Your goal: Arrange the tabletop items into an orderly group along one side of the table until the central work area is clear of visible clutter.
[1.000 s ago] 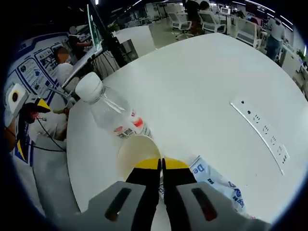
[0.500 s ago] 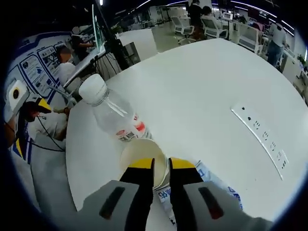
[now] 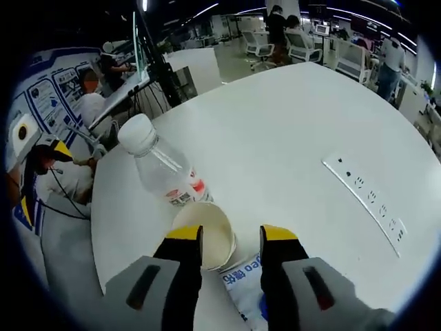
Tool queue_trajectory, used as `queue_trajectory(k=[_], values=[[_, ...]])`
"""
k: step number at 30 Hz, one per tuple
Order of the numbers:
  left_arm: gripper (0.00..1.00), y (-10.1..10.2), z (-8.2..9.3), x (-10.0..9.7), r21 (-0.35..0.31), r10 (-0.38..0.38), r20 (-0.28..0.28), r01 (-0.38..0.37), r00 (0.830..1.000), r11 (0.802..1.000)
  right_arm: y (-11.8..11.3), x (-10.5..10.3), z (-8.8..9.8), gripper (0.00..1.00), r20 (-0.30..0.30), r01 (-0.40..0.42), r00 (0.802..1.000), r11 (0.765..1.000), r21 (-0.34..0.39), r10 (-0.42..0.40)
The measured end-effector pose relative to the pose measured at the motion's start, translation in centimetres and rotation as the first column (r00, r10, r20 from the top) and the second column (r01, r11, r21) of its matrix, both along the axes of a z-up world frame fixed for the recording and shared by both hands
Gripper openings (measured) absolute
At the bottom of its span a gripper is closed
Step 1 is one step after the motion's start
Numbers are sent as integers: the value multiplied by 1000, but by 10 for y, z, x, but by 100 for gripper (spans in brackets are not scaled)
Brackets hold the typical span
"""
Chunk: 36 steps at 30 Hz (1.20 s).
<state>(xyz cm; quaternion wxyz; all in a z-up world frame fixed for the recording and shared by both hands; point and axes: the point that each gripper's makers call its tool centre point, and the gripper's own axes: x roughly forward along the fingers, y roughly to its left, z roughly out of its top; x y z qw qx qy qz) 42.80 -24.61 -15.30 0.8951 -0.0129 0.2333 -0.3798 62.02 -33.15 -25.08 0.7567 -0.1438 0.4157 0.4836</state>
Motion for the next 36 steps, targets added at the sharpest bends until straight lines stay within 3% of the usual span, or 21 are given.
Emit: queue_trajectory(k=[8, 25, 36], values=[[84, -2, 7, 0, -5, -1, 11, 1, 1000, 1000, -6, 7, 14, 50, 42, 28, 999, 999, 39, -30], [89, -7, 15, -2, 4, -6, 22, 6, 1000, 1000, -18, -4, 45, 65, 93, 45, 994, 995, 94, -54], [90, -15, 23, -4, 2, -18, 30, 18, 999, 1000, -44, -17, 73, 73, 132, 98, 984, 982, 164, -120]])
